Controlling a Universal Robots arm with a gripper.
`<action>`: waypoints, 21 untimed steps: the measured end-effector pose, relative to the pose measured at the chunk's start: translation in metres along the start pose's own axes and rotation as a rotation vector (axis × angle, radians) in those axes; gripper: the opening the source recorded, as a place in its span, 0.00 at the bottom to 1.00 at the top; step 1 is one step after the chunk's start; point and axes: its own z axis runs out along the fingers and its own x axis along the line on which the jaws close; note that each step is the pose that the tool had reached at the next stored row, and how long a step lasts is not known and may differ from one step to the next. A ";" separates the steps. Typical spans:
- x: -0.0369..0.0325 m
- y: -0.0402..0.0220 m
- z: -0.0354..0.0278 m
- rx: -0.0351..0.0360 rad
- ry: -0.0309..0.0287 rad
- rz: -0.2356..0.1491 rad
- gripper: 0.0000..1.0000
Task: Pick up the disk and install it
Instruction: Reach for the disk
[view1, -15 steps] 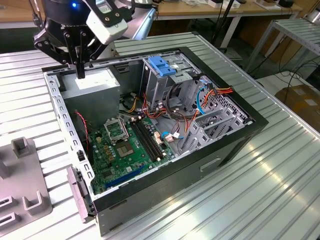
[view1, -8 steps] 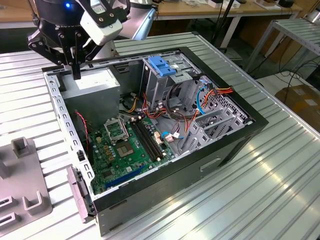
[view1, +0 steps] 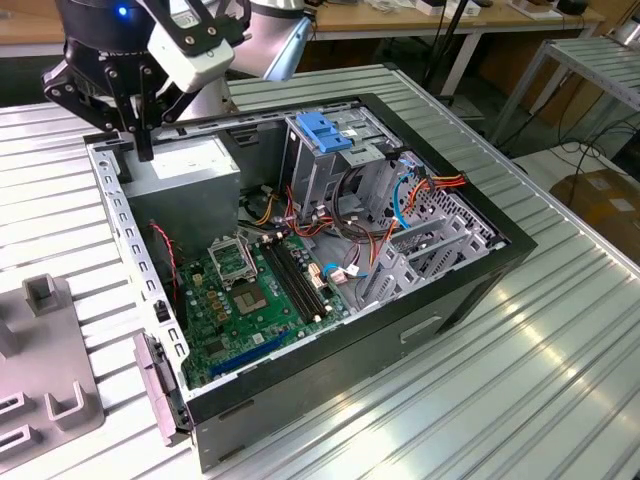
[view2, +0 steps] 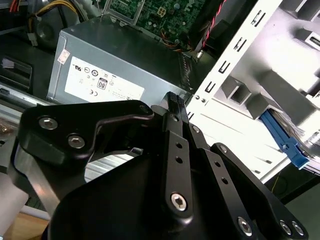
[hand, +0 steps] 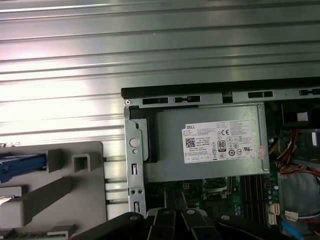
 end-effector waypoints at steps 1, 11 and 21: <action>0.0023 -0.0002 0.0000 0.0000 0.0000 0.000 0.10; 0.0168 -0.0013 -0.0003 0.0001 0.0001 0.000 0.10; 0.0330 -0.0025 -0.0004 0.0000 0.0000 0.000 0.10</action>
